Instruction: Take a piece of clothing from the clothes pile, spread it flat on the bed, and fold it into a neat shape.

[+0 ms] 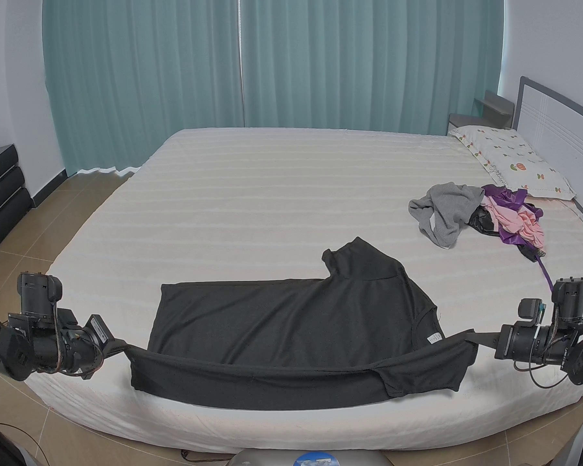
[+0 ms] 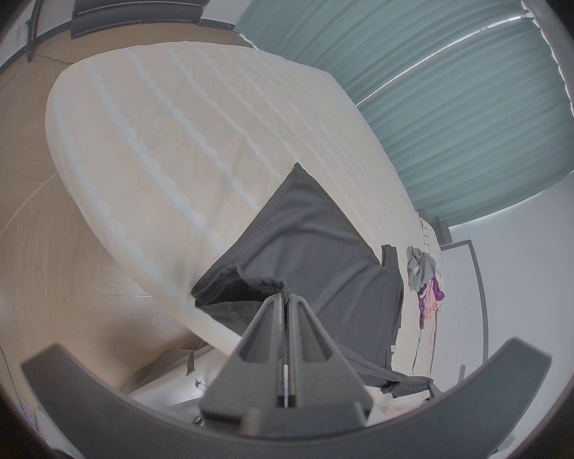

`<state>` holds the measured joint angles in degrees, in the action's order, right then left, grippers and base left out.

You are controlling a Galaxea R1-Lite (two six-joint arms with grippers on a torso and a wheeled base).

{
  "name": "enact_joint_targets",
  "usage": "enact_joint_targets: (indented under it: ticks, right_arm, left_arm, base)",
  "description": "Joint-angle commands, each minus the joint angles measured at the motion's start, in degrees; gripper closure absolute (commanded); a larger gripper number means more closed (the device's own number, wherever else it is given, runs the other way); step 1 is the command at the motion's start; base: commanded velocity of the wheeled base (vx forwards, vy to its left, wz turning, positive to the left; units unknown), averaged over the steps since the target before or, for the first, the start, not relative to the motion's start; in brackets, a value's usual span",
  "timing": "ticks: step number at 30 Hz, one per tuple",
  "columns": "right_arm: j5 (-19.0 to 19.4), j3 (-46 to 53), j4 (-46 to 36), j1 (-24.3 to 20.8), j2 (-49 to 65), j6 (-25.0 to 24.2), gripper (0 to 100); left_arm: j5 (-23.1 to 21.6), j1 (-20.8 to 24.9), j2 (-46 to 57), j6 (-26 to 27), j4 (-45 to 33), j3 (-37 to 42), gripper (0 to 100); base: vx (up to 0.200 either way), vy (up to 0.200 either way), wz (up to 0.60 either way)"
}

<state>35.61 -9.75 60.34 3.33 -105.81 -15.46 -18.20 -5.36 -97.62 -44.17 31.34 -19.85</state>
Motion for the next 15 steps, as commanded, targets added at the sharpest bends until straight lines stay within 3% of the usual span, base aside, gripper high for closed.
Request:
enact_joint_targets:
  ticks: [1, 15]
  right_arm:
    - [-0.36, -4.57, -1.11, -2.01, -5.46, -0.19, 100]
    - [-2.30, -17.85, -13.59, -3.15, -9.32, -0.19, 100]
  left_arm:
    - [0.01, 0.00, -5.47, -0.83, 0.03, -3.44, 100]
    - [0.01, 0.00, -12.59, -2.42, 0.12, -8.89, 100]
  base:
    - [0.000, 0.000, 0.00]
    - [0.000, 0.000, 0.00]
